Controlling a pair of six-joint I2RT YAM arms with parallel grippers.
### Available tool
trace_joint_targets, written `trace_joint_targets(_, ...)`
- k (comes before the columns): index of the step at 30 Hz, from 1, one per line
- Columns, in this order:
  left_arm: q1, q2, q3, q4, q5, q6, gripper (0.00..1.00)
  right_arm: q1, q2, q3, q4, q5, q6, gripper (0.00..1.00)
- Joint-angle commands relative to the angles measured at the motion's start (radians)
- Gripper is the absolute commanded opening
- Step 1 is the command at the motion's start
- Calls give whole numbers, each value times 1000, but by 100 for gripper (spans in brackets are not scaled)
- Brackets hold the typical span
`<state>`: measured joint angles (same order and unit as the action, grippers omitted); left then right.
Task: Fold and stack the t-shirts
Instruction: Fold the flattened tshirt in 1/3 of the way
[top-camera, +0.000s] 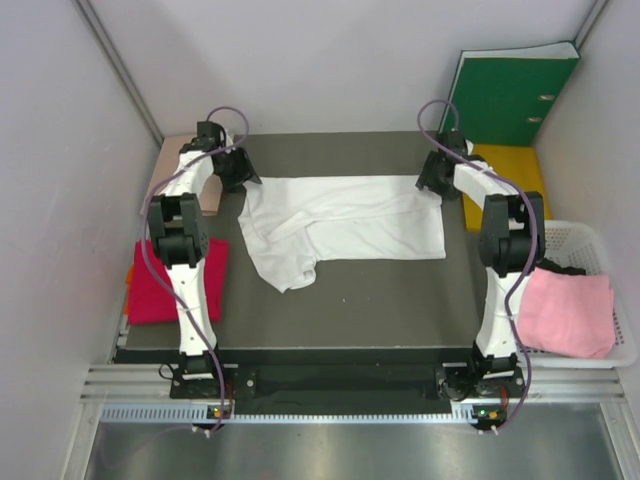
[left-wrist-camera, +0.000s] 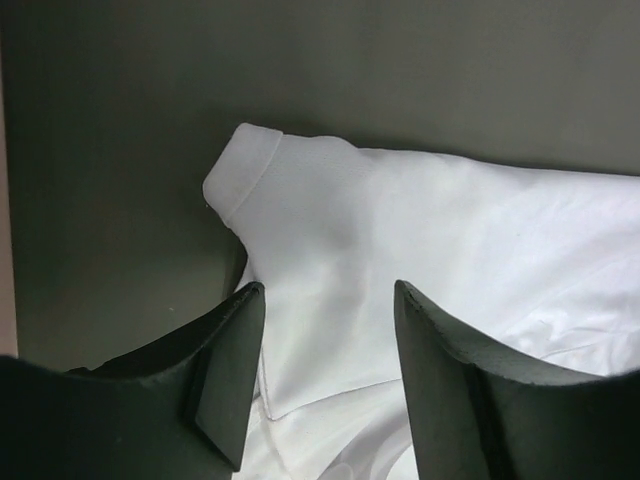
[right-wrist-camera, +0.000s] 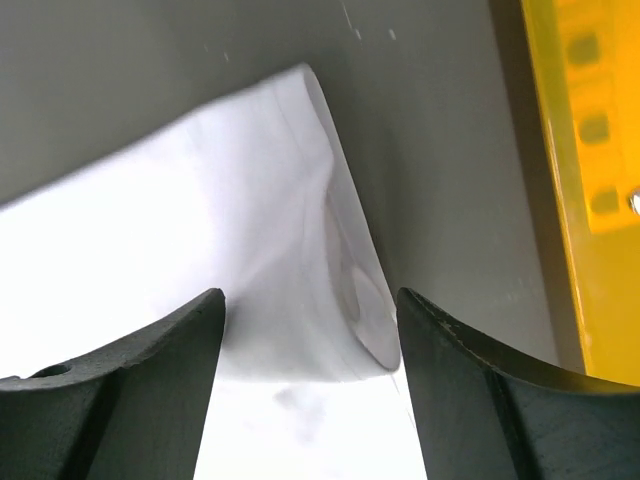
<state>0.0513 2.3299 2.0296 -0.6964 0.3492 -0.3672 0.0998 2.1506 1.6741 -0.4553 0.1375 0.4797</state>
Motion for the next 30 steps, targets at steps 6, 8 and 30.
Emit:
trace_joint_targets(6, 5, -6, -11, 51, -36, -1, 59, -5, -176, -70, 21, 5, -4, 69)
trace_joint_targets(8, 5, -9, -23, 57, -45, 2, 59, -6, -173, -71, 21, 2, 2, 69)
trace_joint_targets(30, 5, -3, -5, 98, -29, 2, 0, -5, -152, -73, 18, -41, 14, 69)
